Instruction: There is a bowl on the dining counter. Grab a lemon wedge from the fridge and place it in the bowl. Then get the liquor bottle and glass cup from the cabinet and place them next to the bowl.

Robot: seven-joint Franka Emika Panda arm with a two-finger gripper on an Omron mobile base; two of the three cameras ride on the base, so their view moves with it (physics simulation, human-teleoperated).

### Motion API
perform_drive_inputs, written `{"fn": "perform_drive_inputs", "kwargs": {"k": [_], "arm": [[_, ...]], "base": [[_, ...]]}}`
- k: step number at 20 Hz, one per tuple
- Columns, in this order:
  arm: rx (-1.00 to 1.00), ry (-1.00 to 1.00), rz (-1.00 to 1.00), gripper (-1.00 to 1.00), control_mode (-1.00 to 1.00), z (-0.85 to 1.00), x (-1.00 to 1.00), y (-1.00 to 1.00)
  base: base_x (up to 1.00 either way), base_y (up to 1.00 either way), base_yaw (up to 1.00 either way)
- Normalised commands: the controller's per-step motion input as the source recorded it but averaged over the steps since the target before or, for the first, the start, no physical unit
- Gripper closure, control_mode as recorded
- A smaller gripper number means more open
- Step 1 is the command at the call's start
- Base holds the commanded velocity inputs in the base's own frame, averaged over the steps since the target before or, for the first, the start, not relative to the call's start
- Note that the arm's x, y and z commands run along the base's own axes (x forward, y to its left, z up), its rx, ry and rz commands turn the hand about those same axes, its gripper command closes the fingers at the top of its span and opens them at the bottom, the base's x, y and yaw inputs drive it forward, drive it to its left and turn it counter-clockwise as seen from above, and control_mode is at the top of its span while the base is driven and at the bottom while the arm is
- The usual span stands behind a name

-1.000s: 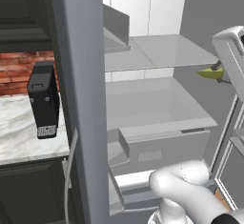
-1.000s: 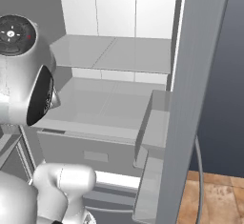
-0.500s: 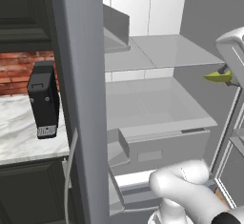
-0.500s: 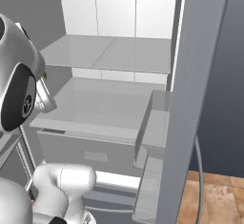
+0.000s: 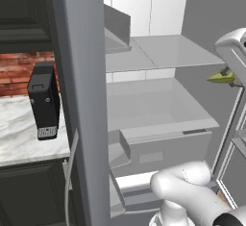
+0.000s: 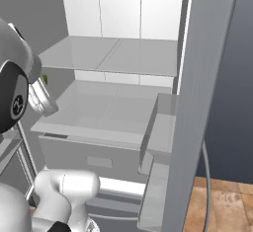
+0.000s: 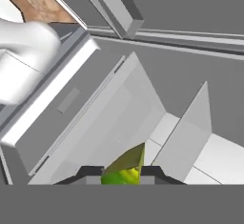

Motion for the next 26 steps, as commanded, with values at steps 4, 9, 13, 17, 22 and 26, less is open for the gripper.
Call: {"fn": "perform_drive_inputs", "kwargs": {"k": [4, 9, 13, 17, 22, 26], "arm": [[0.00, 0.00, 0.00, 1.00, 1.00, 0.00, 0.00, 0.00], [0.00, 0.00, 0.00, 1.00, 1.00, 0.00, 0.00, 0.00], [0.00, 0.00, 0.00, 1.00, 1.00, 0.00, 0.00, 0.00], [0.00, 0.00, 0.00, 1.00, 1.00, 0.00, 0.00, 0.00], [0.00, 0.00, 0.00, 1.00, 1.00, 0.00, 0.00, 0.00], [0.00, 0.00, 0.00, 1.00, 1.00, 0.00, 0.00, 0.00]], "base": [[-0.50, -0.03, 0.00], [-0.85, -0.18, 0.00], [-0.98, -0.28, 0.00], [-0.88, -0.40, -0.04], [-0.41, -0.54, -0.29], [-0.21, -0.67, -0.40]]}}
